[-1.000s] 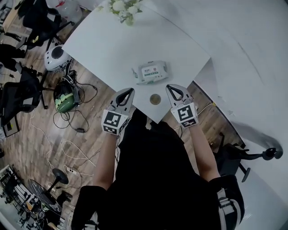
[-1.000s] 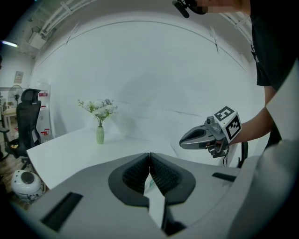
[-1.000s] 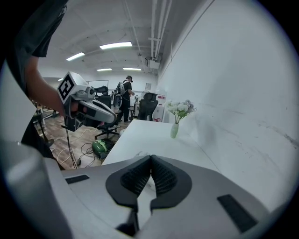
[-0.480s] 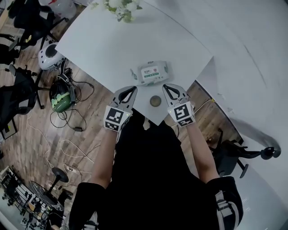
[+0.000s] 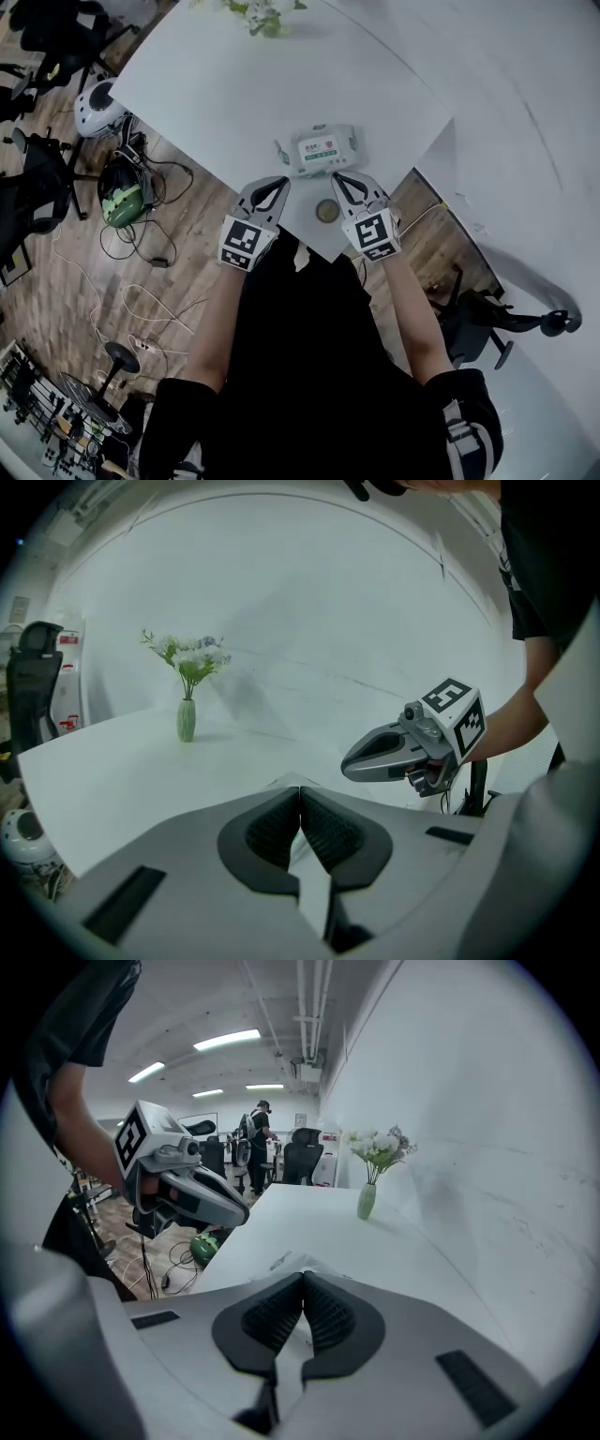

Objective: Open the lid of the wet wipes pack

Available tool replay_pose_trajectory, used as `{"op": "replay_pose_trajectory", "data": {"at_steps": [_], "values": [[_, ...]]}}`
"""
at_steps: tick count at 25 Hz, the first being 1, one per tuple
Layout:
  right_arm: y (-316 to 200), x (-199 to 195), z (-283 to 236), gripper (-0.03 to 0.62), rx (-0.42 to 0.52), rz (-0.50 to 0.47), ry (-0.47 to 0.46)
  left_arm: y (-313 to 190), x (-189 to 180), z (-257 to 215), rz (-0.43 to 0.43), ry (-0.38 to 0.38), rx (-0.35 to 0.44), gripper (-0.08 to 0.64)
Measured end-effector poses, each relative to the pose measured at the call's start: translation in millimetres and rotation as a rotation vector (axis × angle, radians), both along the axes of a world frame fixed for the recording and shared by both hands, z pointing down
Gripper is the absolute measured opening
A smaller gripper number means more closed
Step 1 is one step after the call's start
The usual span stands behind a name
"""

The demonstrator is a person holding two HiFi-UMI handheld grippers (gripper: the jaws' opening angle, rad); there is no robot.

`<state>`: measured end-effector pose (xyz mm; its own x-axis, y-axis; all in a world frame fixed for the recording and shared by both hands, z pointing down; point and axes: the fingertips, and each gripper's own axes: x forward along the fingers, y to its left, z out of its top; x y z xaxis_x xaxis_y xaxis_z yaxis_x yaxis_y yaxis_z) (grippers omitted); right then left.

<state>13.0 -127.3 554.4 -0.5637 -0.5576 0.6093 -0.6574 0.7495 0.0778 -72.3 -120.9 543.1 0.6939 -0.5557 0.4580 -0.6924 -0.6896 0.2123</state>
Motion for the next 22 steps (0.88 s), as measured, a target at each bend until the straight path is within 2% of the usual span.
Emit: {"op": "replay_pose_trajectory", "data": {"at_steps": [10, 22], "values": [[-7, 3, 36, 0.017, -0.032, -0.002, 0.020, -7, 15, 32, 0.030, -0.002, -0.028, 0.023], [-24, 5, 65, 0.017, -0.010, -0.049, 0.077, -21, 22, 72, 0.055, -0.035, -0.062, 0.023]]}}
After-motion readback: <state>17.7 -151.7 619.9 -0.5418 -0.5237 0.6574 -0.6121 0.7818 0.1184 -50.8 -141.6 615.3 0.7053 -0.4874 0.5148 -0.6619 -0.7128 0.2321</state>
